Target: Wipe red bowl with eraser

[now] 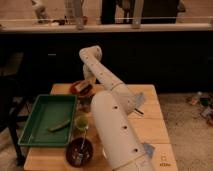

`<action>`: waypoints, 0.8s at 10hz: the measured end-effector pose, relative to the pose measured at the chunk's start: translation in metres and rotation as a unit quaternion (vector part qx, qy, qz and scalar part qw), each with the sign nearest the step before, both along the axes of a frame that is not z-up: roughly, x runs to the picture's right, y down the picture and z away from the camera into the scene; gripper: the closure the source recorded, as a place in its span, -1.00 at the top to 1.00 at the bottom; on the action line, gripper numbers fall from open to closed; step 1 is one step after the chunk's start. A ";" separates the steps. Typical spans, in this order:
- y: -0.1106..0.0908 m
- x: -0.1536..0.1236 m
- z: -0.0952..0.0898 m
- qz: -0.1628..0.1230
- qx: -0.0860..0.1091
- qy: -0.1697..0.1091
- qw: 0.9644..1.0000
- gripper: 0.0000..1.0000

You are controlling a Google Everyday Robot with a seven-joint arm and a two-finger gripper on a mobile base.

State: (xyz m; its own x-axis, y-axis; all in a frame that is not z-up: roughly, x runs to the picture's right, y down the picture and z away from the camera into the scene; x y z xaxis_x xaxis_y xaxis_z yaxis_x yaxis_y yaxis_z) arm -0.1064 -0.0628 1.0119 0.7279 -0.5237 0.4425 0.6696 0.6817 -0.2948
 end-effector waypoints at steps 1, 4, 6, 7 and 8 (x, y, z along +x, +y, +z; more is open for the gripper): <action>0.000 -0.005 0.001 -0.002 -0.001 -0.004 1.000 -1.00; -0.002 -0.021 -0.002 -0.006 0.002 -0.022 1.000 -1.00; -0.001 -0.030 -0.009 -0.010 0.003 -0.035 0.999 -1.00; 0.000 -0.027 -0.012 -0.010 0.004 -0.034 0.999 -1.00; 0.002 -0.025 -0.014 -0.008 0.002 -0.034 0.999 -1.00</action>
